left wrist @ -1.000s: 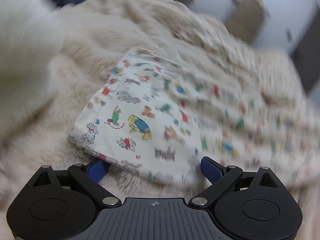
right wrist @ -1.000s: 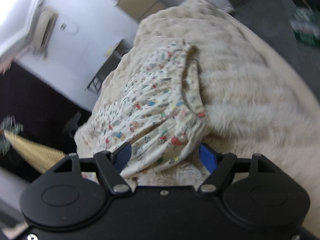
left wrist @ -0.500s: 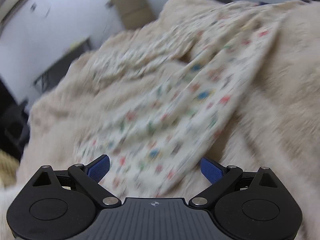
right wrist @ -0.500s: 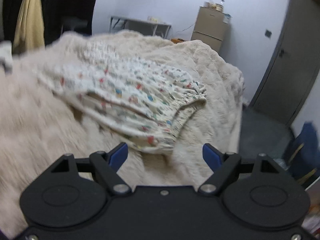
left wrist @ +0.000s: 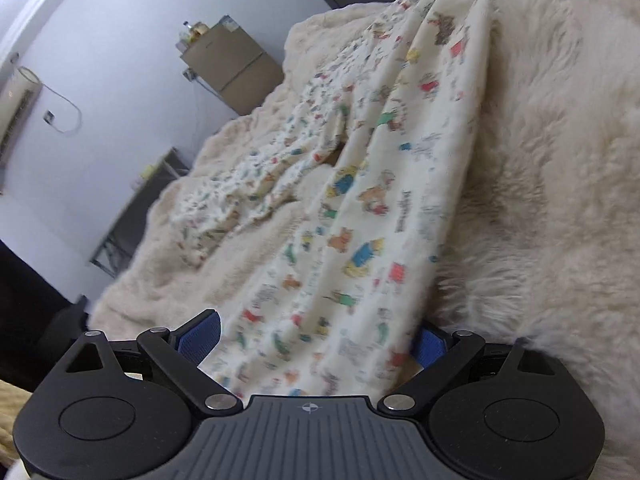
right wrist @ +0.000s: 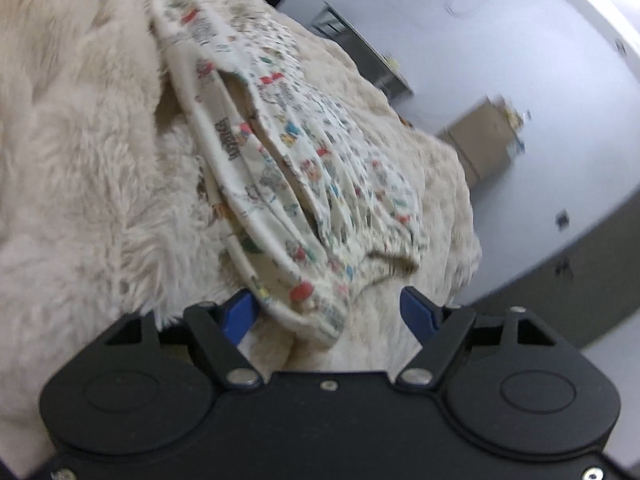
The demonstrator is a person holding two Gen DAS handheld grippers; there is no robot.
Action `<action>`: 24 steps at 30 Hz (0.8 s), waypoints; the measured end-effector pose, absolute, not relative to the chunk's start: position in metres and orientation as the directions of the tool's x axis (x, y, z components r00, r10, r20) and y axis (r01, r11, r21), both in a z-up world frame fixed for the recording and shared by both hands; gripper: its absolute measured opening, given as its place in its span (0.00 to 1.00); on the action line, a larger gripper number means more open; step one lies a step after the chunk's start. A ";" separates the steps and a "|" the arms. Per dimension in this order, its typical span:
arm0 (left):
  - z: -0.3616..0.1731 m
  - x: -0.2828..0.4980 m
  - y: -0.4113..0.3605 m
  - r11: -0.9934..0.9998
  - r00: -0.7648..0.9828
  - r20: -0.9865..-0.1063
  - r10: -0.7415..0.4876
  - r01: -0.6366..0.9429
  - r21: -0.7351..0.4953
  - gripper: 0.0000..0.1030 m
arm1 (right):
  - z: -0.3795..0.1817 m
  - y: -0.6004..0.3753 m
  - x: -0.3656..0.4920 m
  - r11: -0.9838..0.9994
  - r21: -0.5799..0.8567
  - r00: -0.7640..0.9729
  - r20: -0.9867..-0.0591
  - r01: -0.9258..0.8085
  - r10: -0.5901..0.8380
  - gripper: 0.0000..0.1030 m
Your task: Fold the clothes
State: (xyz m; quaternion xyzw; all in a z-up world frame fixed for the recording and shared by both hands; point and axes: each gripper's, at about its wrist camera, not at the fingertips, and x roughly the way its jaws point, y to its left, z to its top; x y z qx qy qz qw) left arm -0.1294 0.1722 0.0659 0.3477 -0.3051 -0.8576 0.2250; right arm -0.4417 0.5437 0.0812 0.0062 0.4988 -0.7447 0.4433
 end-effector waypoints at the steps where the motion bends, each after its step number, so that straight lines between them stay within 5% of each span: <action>1: 0.064 -0.132 0.171 -0.687 -0.652 -0.437 -0.620 0.184 0.703 0.93 | 0.082 0.542 -0.444 -0.099 -0.751 -0.605 -0.438 0.653 -0.664 0.73; 8: 0.042 -0.142 0.174 -0.625 -0.622 -0.434 -0.652 0.117 0.772 0.91 | 0.068 0.533 -0.453 0.043 -0.837 -0.563 -0.405 0.546 -0.721 0.71; 16: 0.034 -0.145 0.167 -0.622 -0.625 -0.417 -0.660 0.143 0.770 0.92 | 0.048 0.522 -0.442 0.094 -0.875 -0.557 -0.382 0.475 -0.737 0.55; 20: 0.034 -0.147 0.162 -0.568 -0.621 -0.337 -0.708 0.217 0.794 0.82 | 0.044 0.519 -0.441 0.135 -0.879 -0.563 -0.404 0.458 -0.721 0.52; 24: 0.029 -0.141 0.158 -0.591 -0.616 -0.387 -0.686 0.162 0.790 0.79 | 0.038 0.526 -0.431 0.199 -0.875 -0.575 -0.445 0.441 -0.687 0.52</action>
